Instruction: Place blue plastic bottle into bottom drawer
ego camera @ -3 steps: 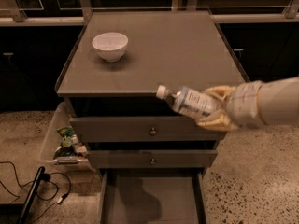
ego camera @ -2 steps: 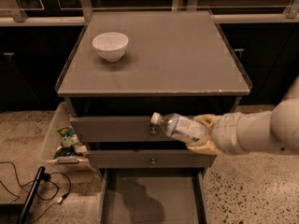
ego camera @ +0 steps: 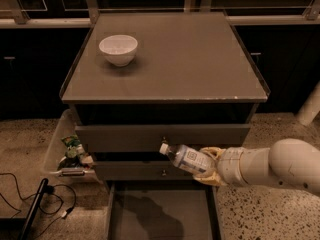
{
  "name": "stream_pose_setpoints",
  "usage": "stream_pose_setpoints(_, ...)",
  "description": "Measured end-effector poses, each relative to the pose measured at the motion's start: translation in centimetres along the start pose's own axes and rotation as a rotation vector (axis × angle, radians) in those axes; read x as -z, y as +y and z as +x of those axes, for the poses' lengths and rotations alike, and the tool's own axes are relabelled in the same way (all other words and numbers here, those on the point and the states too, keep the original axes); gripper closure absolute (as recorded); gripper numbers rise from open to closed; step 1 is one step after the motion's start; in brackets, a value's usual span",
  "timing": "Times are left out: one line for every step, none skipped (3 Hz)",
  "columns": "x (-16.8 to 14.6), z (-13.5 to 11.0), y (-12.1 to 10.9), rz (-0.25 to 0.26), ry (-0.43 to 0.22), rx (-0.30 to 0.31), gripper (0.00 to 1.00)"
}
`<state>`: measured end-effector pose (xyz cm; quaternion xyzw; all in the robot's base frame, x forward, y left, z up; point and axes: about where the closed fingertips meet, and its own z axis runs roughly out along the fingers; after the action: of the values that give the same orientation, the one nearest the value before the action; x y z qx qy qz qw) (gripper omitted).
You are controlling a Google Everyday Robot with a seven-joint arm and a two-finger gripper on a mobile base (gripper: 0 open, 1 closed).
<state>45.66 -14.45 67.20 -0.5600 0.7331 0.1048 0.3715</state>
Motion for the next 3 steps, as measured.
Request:
stream_pose_setpoints(-1.8, 1.4, 0.3, -0.025, 0.005, -0.019, 1.0)
stream_pose_setpoints(-6.5, 6.2, 1.5, -0.076, 0.037, -0.024, 1.0)
stream_pose_setpoints(-12.6, 12.5, 2.6, -0.133, 0.057, 0.005, 1.0)
